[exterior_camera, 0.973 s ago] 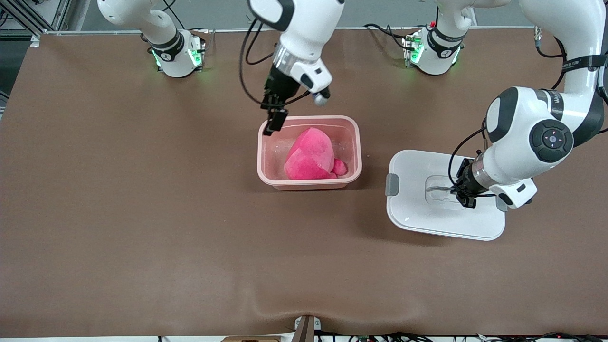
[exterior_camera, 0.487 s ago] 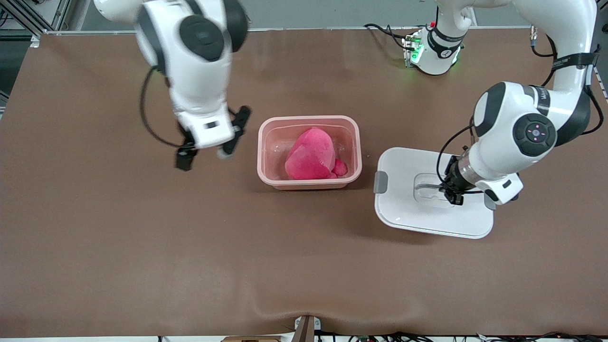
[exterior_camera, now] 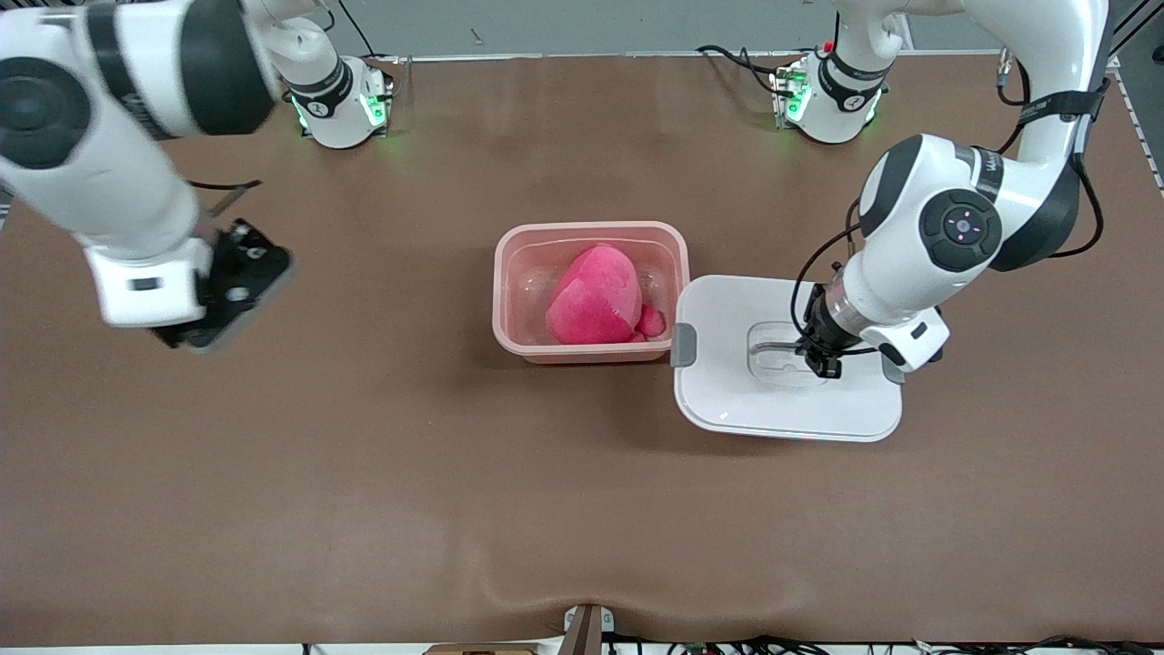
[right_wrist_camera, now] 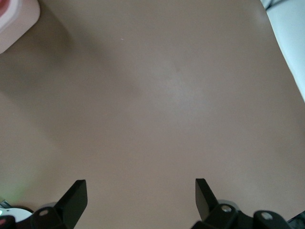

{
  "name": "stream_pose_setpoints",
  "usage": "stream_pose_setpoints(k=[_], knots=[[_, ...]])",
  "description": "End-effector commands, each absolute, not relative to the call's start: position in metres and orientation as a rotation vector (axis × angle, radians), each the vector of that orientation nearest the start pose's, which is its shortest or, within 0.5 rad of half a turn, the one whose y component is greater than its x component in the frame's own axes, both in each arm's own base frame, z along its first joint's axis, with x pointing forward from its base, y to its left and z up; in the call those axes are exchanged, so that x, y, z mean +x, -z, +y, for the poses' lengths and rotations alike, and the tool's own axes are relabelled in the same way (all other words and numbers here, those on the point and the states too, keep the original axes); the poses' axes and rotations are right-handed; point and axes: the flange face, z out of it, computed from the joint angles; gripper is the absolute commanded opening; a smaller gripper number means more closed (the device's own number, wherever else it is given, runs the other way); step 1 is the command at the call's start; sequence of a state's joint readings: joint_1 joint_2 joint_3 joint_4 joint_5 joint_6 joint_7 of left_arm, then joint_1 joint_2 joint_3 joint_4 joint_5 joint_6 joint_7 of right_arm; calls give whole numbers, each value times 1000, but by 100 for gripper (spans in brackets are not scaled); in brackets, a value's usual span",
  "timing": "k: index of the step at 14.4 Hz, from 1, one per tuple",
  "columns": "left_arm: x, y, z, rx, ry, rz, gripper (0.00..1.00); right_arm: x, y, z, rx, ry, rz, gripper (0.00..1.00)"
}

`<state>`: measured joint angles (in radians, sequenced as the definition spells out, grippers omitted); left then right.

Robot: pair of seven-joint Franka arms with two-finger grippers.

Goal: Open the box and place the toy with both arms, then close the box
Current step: 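Withdraw the right gripper from the box toward its rest side, then carry the lid back over the box with the left gripper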

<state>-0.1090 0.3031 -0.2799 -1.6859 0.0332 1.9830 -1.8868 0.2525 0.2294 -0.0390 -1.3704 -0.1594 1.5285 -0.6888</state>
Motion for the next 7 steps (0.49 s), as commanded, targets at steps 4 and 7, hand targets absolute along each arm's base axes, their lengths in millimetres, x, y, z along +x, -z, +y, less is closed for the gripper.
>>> stream_pose_setpoints(k=[4,7], knots=[[582,-440,-271,-2286,-39,-2195,0,576,-598,39,-3081,-137,-777,100],[573,-442,-294,-2272,-39,-2217,0,564,-602,8,-3110,-141,-535,100]])
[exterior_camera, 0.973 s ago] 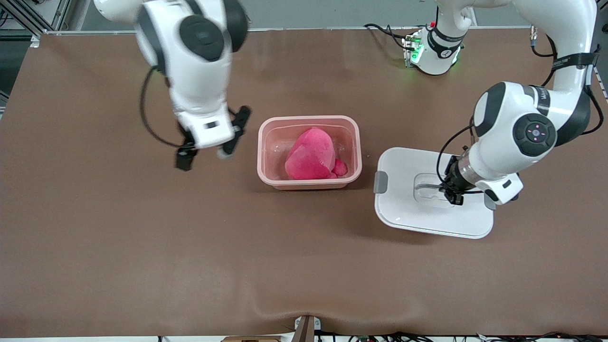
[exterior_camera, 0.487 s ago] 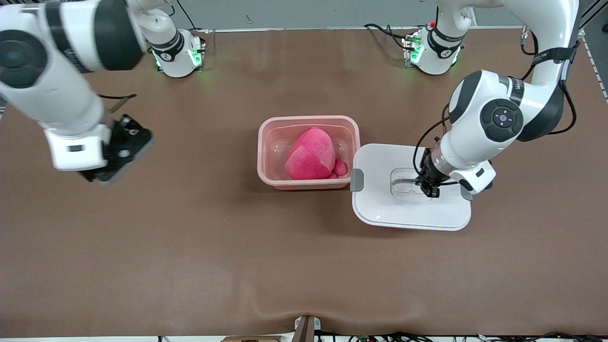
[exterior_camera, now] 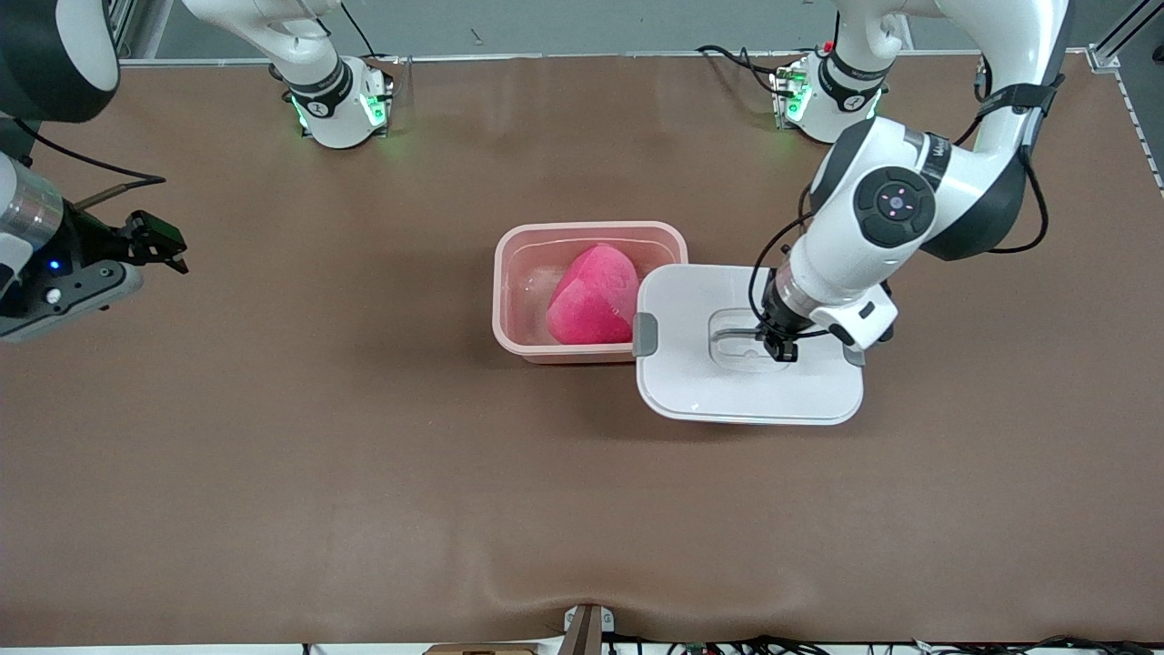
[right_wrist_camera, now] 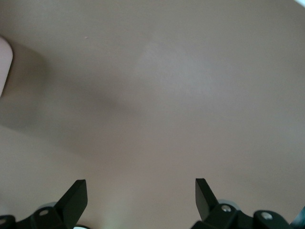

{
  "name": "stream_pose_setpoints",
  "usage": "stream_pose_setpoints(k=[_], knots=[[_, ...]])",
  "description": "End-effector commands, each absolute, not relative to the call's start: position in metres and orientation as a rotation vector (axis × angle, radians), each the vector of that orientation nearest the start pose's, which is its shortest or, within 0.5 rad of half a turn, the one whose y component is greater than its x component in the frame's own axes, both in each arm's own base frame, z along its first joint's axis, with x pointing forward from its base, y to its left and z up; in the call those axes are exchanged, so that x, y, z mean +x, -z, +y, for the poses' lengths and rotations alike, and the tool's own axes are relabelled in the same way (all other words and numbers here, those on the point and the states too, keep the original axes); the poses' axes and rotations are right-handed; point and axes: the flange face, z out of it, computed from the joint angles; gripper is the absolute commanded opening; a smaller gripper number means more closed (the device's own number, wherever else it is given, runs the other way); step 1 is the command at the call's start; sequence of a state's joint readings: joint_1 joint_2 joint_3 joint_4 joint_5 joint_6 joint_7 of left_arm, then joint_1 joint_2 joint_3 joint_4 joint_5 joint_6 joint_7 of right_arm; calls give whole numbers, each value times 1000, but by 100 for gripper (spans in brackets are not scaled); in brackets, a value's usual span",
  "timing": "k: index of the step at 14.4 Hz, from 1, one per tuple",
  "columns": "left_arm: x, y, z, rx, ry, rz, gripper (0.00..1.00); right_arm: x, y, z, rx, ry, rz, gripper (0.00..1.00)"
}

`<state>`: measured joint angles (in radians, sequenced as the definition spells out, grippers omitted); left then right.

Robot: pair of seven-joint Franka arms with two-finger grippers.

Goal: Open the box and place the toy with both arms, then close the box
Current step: 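Carry the lid back over the box with the left gripper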

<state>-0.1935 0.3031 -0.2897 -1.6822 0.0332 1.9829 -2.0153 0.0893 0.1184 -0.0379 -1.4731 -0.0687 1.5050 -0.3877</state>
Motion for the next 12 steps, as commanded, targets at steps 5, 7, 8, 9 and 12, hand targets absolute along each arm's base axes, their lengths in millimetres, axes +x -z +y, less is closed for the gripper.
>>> stream_pose_setpoints(k=[5,7,8,9,12], knots=[[551,-441,-336,-2261,-46,-2221,0,559,-603,-18,-3059,-122,-343,100],[542,-437,-352,-2234,-50,-2241,0,556,-606,-17,-3065,-128,-292,100],[539,-436,-357,-2223,-54,-2248,0,556,-607,-18,-3065,-130,-290,100],[534,-436,-364,-2215,-55,-2255,0,555,-609,-18,-3065,-123,-290,100],[522,-432,-390,-2180,-62,-2287,0,554,-613,-17,-3067,-109,-290,100]])
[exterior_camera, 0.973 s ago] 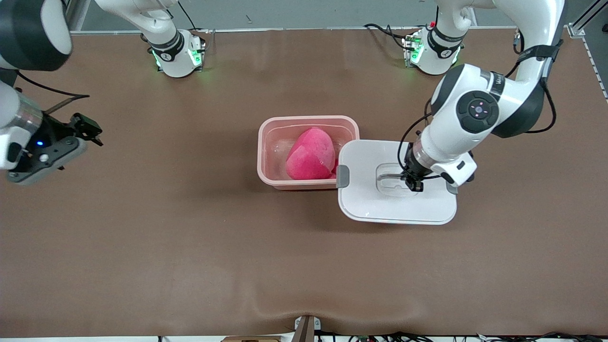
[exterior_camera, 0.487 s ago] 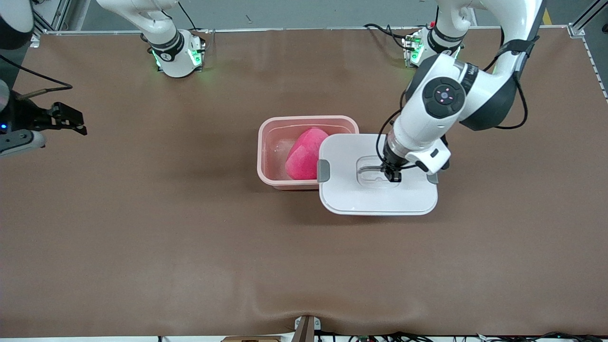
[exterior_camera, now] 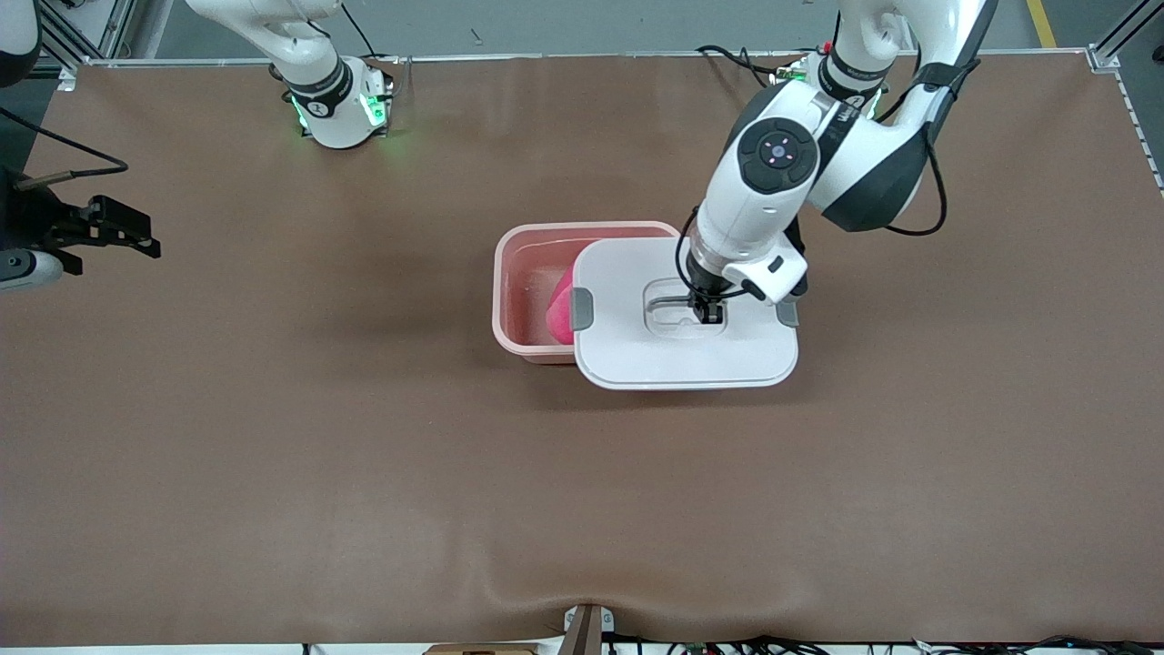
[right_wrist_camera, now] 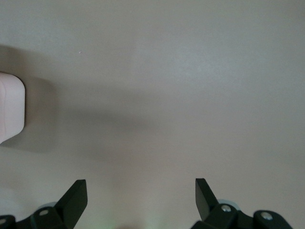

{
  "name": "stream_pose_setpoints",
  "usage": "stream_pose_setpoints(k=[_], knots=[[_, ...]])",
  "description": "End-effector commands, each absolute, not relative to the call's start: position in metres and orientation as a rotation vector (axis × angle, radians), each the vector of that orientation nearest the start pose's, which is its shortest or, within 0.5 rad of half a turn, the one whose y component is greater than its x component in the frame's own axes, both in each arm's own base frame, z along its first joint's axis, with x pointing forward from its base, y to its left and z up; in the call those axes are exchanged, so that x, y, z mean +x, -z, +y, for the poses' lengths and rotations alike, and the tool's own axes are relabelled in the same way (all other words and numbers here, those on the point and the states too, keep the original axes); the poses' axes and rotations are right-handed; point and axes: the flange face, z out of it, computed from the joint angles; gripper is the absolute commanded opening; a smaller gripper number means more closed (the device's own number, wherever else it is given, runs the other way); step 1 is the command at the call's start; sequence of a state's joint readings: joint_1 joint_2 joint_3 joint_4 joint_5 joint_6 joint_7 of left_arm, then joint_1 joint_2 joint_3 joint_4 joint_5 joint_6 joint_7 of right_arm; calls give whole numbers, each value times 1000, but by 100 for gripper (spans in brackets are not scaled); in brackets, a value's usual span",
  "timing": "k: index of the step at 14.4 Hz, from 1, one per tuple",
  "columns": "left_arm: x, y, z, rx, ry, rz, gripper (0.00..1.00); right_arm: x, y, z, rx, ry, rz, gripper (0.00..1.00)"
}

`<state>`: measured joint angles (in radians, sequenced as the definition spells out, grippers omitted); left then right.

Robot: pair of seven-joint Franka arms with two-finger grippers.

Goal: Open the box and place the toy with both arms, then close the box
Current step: 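Carry the lid back over the box with the left gripper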

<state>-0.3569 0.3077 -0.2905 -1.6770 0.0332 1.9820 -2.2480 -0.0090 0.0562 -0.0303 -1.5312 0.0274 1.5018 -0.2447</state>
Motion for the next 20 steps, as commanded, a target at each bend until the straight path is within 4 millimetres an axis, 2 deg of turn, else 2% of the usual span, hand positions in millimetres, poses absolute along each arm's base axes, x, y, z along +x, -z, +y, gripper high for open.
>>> stream_pose_setpoints(k=[1,3,5,9,13,15,20], knots=[[520,-430,-396,2141,66,2278,0,553,-617,-18,-3068,-100,-288,100],[515,-426,-407,2126,72,2293,0,551,-618,-21,-3069,-100,-277,100],[507,-418,-422,2131,76,2294,0,548,-618,-34,-3072,-108,-223,100],[487,-400,-454,2126,-15,2325,0,534,-624,-32,-3080,-182,27,100],[477,-394,-474,2075,0,2313,0,525,-635,-27,-3082,-161,19,100],[466,-387,-486,2103,4,2298,0,522,-638,-25,-3082,-168,8,100],[457,-382,-498,2116,11,2280,0,518,-642,-15,-3081,-188,-33,100]])
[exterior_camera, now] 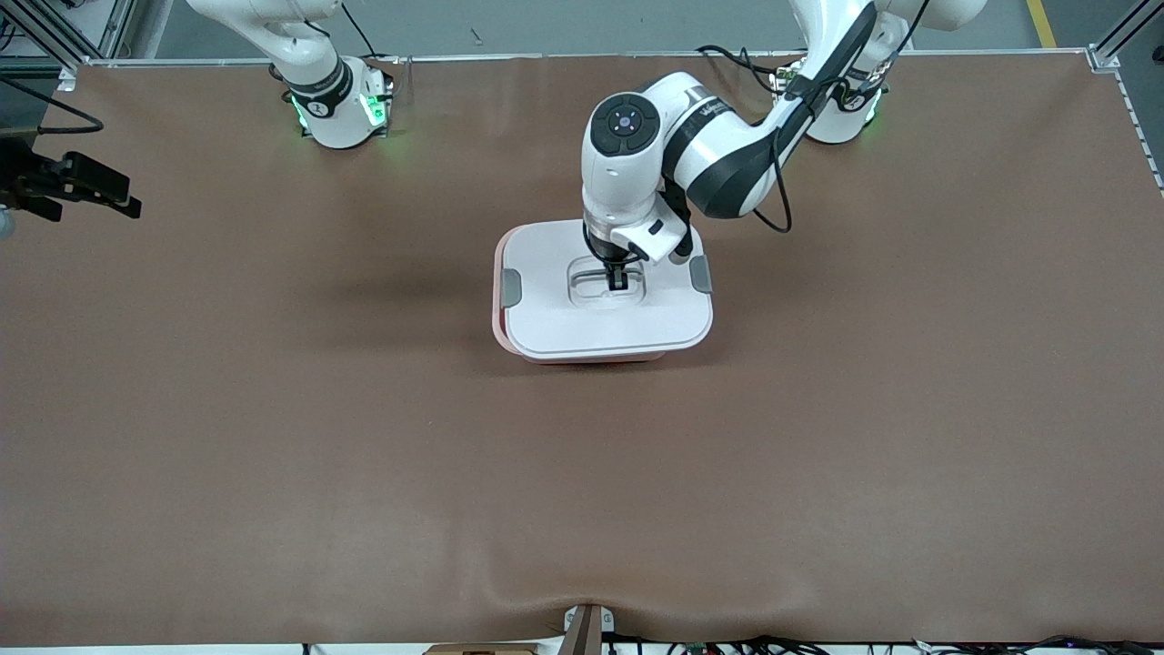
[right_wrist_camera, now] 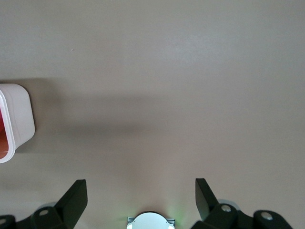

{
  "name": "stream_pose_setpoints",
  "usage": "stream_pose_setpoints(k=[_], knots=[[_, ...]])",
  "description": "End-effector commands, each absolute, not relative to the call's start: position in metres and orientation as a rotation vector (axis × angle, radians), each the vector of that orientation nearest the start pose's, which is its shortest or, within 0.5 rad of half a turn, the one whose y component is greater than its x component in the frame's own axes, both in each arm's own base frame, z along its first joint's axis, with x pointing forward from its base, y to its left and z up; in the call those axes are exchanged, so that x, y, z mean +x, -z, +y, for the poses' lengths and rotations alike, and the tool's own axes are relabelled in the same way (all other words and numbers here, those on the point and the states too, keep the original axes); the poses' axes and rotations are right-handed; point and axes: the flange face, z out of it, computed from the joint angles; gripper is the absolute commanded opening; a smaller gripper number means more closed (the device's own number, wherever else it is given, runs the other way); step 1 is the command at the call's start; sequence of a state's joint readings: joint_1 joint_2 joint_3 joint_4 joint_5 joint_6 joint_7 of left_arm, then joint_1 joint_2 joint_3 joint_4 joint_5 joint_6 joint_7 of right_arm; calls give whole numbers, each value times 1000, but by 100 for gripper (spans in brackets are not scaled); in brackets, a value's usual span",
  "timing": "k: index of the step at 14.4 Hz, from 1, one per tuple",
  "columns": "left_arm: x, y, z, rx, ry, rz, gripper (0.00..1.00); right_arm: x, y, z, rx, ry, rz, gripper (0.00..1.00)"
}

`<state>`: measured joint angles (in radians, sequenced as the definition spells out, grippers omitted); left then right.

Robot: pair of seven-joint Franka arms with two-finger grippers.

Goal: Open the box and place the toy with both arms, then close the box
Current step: 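Carry the lid back over the box with the left gripper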

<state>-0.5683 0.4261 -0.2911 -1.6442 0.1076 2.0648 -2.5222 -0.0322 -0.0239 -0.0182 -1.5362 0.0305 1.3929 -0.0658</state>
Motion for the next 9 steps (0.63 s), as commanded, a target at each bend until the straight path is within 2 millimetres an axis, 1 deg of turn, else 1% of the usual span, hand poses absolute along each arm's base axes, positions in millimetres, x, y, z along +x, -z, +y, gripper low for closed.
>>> stream_pose_setpoints(k=[1,3,5,7,8,9], knots=[[456,-383,-499,2116,11,2277,0,518,-642,-14,-3079,-192,-36,100],[455,-384,-500,2118,8,2273,0,520,-642,-15,-3079,-176,-38,100],[444,-377,-512,2147,11,2246,0,519,-644,-14,-3077,-175,-46,100],[446,-374,-514,2143,-2,2225,0,514,-655,-13,-3074,-167,-90,100],[447,-368,-514,2151,-1,2228,0,509,-669,-16,-3076,-145,-86,100],[446,-368,-515,2150,-2,2222,0,501,-687,-19,-3078,-112,-79,100]])
